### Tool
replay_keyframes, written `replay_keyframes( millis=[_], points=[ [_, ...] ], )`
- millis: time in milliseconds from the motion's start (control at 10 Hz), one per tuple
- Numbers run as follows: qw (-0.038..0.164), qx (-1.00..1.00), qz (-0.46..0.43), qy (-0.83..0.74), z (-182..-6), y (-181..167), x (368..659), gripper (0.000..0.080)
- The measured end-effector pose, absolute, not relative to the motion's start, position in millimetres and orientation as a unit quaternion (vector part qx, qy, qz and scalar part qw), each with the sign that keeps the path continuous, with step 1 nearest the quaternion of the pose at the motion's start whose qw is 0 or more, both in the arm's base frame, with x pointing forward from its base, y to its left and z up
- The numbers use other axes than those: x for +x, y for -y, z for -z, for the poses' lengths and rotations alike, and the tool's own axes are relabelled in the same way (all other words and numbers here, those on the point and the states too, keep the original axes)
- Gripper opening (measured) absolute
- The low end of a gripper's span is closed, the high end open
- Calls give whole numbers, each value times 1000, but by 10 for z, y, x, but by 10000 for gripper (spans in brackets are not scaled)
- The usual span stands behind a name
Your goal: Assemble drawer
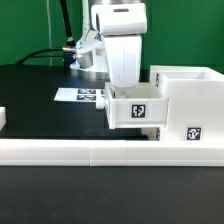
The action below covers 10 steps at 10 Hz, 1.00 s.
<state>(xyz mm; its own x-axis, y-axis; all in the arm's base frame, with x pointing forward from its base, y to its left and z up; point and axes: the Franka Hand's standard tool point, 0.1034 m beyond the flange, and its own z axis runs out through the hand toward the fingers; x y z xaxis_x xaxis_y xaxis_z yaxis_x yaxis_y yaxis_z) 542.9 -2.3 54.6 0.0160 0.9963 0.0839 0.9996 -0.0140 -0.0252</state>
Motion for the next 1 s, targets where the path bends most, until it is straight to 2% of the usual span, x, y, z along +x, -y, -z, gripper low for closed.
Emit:
replay_keyframes(
  millis=[1000],
  points=[
    [35,-709,20,704,-562,3,5470,44]
  ],
)
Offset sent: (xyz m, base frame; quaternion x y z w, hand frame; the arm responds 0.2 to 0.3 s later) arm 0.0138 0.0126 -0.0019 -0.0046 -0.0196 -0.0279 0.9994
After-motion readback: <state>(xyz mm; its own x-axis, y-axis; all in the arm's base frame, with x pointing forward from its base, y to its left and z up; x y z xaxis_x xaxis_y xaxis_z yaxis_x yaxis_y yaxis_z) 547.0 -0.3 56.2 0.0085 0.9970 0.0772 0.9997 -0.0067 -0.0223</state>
